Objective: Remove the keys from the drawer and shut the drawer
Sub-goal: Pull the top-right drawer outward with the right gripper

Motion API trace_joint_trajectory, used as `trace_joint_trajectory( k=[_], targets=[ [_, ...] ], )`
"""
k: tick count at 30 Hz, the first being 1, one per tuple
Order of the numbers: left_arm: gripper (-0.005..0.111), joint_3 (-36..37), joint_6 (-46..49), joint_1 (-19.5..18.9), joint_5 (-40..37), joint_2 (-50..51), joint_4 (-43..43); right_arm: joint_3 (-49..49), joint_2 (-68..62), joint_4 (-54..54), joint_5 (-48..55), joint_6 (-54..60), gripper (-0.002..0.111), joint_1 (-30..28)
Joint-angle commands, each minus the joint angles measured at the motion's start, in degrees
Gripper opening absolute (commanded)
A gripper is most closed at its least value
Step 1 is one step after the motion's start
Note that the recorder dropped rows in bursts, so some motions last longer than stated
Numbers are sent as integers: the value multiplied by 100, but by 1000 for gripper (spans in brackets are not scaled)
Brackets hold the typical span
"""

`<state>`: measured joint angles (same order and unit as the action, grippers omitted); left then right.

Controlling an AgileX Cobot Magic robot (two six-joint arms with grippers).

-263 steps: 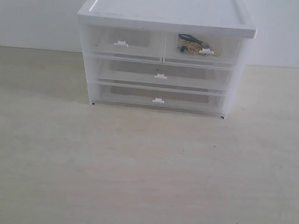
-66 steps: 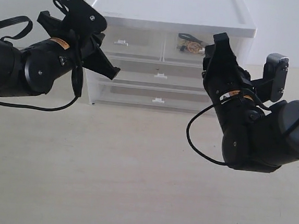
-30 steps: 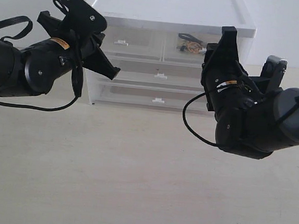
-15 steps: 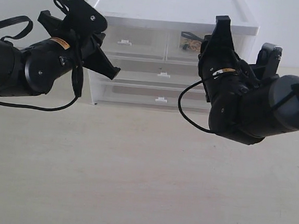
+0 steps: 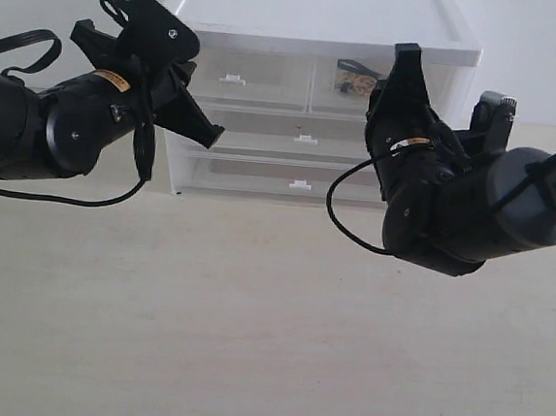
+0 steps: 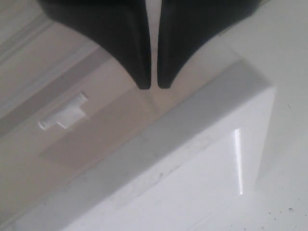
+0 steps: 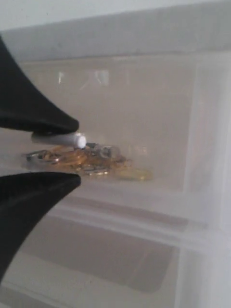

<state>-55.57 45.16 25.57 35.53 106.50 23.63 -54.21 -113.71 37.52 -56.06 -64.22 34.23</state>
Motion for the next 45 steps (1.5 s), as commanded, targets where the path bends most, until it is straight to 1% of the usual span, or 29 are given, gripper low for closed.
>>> trace_joint_trajectory(
  k=[1,8,22,29,32,34,37,41,45],
  targets=[
    [4,-48,-61,-29,219,23,96,-63,-89,48,65,-66,-1,-55],
    [4,-48,-61,-29,219,23,96,-63,-89,48,-409,-11,0,-66],
    [4,-48,-61,-29,219,23,96,-52,-89,-502,-403,-11,0,-103],
    [4,-48,-61,-29,208,23,96,-4,-67,-489,-443,-33,0,-14],
    [4,-48,-61,-29,196,23,96,201,-67,-411,-751,-57,0,94],
    [4,-48,-61,-29,184,23,96,396,-67,-311,-947,-268,0,161],
    [4,-48,-61,-29,173,23,96,854,-67,-531,-1337,-718,0,201],
    [4,-48,-61,-29,173,23,96,1258,-63,-459,-1390,-977,0,389],
    [4,-48,-61,-29,173,23,96,1369,6,-338,-1390,-1023,0,634]
  ],
)
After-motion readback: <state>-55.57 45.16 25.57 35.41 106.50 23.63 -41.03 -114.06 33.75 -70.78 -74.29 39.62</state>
